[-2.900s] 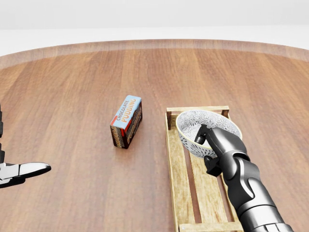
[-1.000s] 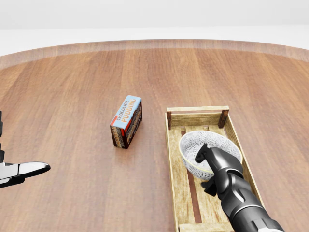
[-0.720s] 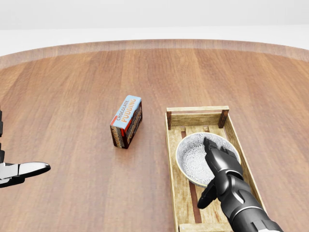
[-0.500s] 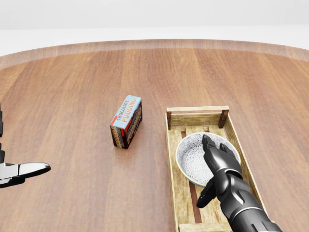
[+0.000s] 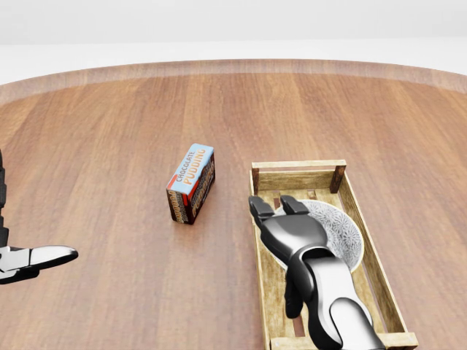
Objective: Pick up the bowl on the left and put it in the tray.
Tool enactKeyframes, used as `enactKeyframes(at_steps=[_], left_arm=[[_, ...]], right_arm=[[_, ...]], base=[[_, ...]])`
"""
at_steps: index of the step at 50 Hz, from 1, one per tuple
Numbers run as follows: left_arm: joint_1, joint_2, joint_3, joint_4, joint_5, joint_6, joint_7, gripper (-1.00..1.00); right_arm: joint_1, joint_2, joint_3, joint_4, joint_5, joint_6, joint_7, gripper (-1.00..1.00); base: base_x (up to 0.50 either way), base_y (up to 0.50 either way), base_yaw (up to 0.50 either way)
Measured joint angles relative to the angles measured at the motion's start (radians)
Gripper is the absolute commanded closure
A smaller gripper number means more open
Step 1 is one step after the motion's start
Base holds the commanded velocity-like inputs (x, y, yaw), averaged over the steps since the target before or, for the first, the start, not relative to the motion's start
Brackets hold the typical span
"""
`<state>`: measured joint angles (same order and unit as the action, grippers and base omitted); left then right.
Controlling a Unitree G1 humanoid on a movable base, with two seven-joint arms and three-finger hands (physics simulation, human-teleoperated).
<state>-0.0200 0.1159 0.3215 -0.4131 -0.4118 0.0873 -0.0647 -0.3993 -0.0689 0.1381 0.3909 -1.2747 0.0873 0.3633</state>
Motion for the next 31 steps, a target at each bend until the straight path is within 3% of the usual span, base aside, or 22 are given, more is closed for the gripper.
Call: enactKeyframes(at_steps=[15, 21, 31], left_arm=[[0.003, -0.002, 0.001, -0.007, 0.000, 0.000, 0.001, -1.00], [0.005, -0.003, -0.001, -0.010, 0.001, 0.000, 0.001, -1.00], [0.004, -0.004, -0.002, -0.011, 0.002, 0.000, 0.002, -1.00]], right_arm=[[0.136, 0.160, 0.071, -0.480, -0.445, 0.000, 0.335, -1.00], [0.128, 0.168, 0.119, -0.614, -0.559, 0.000, 0.335, -1.00], [0.037, 0.104, 0.218, -0.742, -0.647, 0.000, 0.335, -1.00]], base=[[0.00, 0.00, 0.00], [0.00, 0.00, 0.00], [0.00, 0.00, 0.00]])
